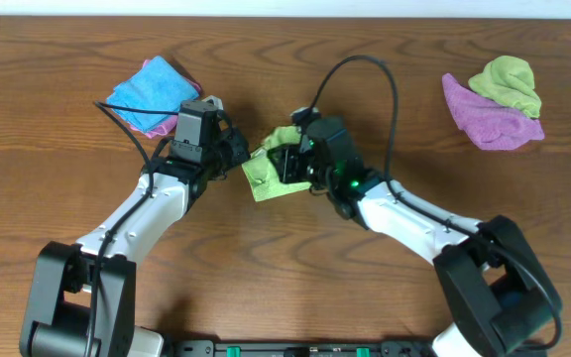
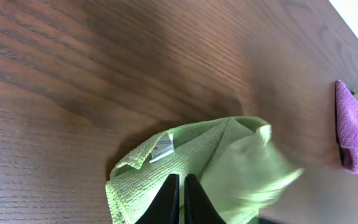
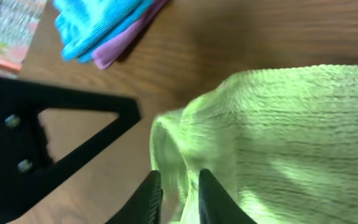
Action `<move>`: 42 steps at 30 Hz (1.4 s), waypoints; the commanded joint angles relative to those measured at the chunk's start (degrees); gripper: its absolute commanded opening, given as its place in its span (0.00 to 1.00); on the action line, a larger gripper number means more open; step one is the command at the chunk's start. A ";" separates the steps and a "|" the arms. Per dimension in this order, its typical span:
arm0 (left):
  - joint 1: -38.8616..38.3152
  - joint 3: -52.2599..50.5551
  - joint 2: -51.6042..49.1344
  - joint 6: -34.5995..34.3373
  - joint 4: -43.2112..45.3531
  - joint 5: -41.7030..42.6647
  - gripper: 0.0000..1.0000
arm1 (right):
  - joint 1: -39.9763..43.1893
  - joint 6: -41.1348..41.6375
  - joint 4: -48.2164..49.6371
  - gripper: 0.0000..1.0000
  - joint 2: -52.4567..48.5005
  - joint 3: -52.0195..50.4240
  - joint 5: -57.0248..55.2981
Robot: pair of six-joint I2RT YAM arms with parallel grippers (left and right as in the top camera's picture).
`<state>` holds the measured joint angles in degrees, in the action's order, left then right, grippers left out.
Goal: Fold the cloth
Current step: 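Lay the right end onto the left end, folding the strip in half, then open the right gripper and retract the right arm to the right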
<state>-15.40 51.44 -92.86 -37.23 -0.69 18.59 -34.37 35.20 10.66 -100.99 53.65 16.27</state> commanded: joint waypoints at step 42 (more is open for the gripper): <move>2.89 1.66 2.64 -2.84 -7.19 13.57 0.95 | 17.86 -19.63 -42.45 0.99 30.73 0.90 2.62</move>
<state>-12.75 51.48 -91.07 -38.39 -6.59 30.06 -18.09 18.52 -29.04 -74.24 53.93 18.59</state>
